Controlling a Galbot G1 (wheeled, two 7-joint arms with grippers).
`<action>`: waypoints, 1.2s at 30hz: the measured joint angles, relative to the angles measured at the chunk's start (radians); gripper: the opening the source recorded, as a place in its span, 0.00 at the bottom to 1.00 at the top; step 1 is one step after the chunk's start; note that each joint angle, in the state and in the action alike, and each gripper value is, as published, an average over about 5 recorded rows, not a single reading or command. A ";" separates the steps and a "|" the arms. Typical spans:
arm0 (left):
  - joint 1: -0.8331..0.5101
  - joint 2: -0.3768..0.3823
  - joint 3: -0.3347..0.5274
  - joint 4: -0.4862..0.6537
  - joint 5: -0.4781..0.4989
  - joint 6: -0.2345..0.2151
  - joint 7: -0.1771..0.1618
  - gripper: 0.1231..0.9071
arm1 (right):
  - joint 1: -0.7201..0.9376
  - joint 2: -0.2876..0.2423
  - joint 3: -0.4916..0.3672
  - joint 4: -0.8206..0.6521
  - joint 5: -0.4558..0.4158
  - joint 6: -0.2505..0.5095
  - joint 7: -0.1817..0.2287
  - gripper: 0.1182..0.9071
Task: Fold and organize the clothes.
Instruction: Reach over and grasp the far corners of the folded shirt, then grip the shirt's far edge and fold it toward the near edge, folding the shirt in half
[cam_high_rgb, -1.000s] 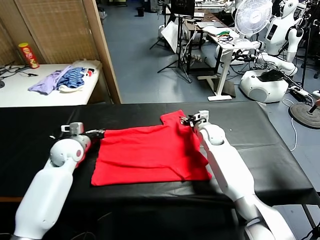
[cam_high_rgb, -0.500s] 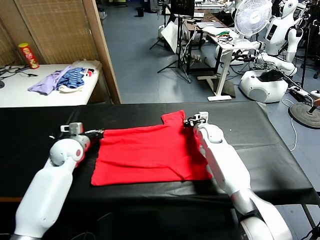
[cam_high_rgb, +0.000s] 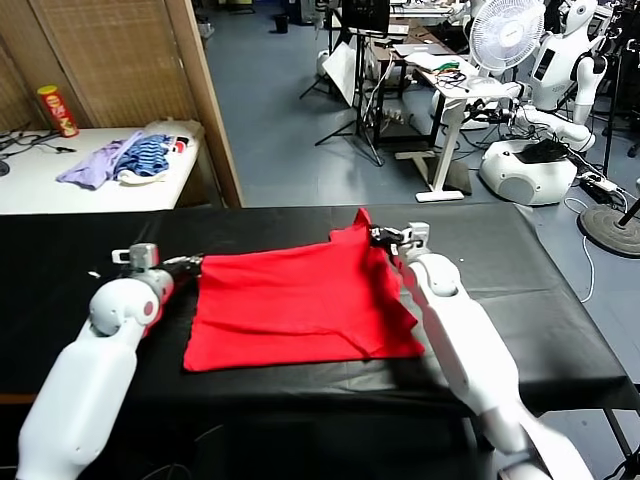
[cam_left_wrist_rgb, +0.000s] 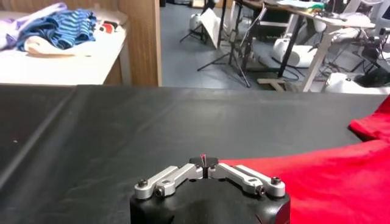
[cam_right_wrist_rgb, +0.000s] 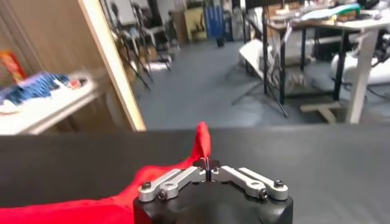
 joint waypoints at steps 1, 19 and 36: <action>0.015 0.005 -0.006 -0.018 -0.002 0.000 0.000 0.01 | -0.021 -0.013 0.005 0.031 0.003 -0.008 0.002 0.01; 0.307 0.048 -0.100 -0.295 0.028 -0.002 -0.020 0.01 | -0.314 -0.174 0.080 0.350 0.019 -0.185 0.054 0.01; 0.458 0.032 -0.127 -0.349 0.137 0.008 -0.023 0.01 | -0.429 -0.187 0.084 0.459 0.016 -0.246 0.073 0.02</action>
